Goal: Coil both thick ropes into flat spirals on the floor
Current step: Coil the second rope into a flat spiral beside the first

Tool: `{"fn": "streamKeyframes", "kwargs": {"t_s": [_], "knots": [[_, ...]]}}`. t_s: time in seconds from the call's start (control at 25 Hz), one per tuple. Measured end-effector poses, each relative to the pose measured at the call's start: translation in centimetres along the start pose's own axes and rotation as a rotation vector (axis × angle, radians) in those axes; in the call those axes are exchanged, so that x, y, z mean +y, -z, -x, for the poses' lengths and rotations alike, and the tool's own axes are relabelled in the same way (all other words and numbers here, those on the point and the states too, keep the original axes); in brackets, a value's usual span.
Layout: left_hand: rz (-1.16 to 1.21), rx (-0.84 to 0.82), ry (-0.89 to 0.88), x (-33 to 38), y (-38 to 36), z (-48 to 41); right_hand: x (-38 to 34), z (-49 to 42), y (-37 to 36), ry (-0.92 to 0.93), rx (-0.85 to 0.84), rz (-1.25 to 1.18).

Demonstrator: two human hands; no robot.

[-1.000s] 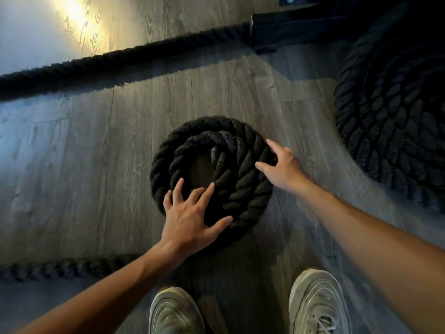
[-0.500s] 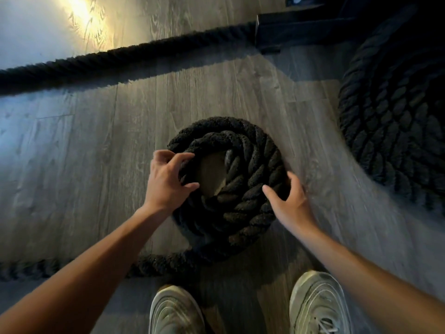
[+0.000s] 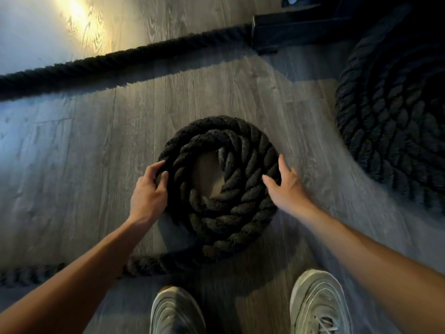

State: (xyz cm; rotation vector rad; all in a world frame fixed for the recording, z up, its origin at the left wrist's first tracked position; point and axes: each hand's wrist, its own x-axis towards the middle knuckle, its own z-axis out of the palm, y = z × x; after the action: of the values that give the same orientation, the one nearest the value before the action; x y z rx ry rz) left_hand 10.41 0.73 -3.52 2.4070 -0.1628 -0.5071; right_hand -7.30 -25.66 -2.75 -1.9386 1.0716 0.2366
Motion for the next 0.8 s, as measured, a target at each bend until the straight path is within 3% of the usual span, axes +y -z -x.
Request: {"fn": "streamKeyframes", "kwargs": {"t_s": [0.16,0.32,0.52,0.8], "knots": [[0.136,0.003,0.101,-0.4,-0.1,2.9,-1.0,-3.9,2.2,0.093,0.108,-0.034],[0.142,-0.15,0.103,-0.7,0.6,1.5,-0.5,-3.4,1.9,-0.028,0.213,-0.17],[0.154,-0.309,0.037,-0.4,1.5,-2.1,2.0,4.2,-1.1,-0.089,0.124,-0.191],[0.24,-0.053,0.073,0.9,0.4,-1.4,1.6,3.0,-1.4,-0.106,0.034,-0.053]]}}
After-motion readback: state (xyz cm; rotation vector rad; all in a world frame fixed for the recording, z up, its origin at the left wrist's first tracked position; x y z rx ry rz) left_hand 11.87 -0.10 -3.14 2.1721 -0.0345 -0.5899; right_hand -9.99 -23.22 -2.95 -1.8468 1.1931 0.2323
